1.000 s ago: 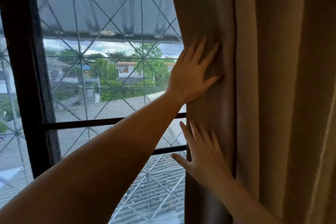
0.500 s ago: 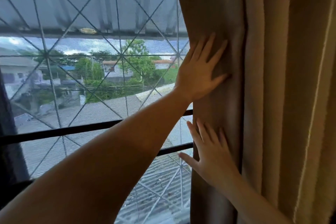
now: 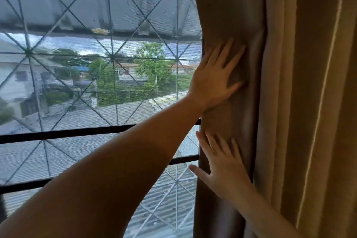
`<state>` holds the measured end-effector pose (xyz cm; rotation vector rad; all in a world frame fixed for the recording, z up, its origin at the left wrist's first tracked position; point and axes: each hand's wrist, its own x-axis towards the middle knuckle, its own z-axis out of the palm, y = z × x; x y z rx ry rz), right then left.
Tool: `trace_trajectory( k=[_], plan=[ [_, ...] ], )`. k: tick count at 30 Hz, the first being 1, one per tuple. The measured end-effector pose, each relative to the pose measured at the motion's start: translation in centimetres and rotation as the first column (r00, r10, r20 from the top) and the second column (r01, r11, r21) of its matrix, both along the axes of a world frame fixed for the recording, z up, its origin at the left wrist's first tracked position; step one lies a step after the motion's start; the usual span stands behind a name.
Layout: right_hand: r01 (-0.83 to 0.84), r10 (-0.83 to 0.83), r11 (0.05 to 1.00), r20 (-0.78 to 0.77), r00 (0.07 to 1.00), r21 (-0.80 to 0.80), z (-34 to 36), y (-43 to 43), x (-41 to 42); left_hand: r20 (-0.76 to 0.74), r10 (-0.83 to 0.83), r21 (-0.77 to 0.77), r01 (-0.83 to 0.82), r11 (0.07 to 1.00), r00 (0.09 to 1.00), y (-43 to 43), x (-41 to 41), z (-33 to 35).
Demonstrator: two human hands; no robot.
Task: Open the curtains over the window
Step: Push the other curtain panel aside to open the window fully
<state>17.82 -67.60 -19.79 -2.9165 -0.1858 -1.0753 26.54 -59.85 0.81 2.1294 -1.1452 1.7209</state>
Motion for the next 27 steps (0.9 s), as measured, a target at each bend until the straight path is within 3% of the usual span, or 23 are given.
trace_trajectory(
  k=[12, 27],
  plan=[
    [-0.052, 0.053, 0.999, 0.005, 0.999, -0.005, 0.5, -4.9, 0.1, 0.093, 0.027, -0.078, -0.019, 0.997, 0.995, -5.6, 1.9, -0.3],
    [-0.042, 0.043, 0.999, -0.038, 0.998, 0.03, 0.2, -11.6, 0.3, 0.011, 0.066, -0.002, -0.066, 0.998, 0.998, -12.7, 1.4, 0.1]
  ],
)
